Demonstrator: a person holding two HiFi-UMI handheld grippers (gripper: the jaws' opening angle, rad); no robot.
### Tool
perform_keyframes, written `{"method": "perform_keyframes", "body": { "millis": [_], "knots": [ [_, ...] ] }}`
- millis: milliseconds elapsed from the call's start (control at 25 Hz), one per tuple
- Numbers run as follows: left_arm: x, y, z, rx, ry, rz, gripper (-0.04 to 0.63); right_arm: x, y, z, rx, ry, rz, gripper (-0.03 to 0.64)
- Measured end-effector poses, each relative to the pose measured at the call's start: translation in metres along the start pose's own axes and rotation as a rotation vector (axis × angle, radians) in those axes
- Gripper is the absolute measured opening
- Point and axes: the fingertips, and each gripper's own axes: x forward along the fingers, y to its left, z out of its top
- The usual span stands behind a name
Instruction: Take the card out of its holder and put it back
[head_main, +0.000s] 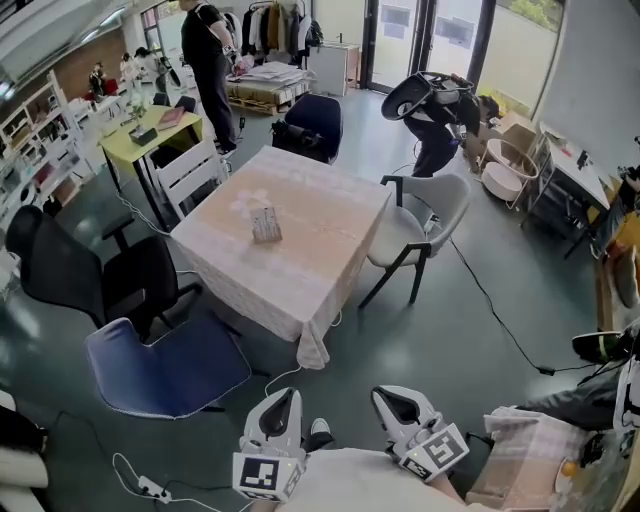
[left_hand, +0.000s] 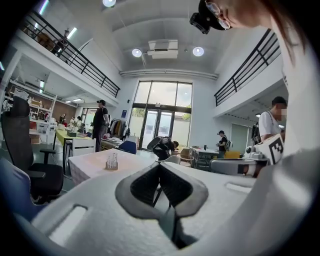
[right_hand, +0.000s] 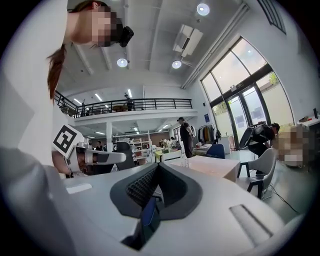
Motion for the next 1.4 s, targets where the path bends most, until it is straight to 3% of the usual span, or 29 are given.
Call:
{"method": "perform_keyframes", "body": {
  "millis": [320, 600, 920, 1400],
  "knots": [
    [0.027, 0.038, 0.004, -0.005, 0.0, 0.001, 0.0, 0.048, -0.014, -0.009, 0.018, 0.021, -0.007, -0.002],
    [0.029, 0.07, 0.001, -0.02, 0.005, 0.083, 0.0, 0.08, -0.015, -0.01, 0.015, 0.04, 0.058, -0.002],
    [0.057, 0.073, 0.003, -0.053, 0.006, 0.126, 0.0, 0.108, -0.04, -0.005, 0.018, 0.057, 0.113, -0.002],
    [0.121, 0.071, 0.037, -0.065, -0.089, 0.236, 0.0, 0.154, -0.106, 0.022, -0.032, 0.046, 0.243, -0.002]
  ]
}}
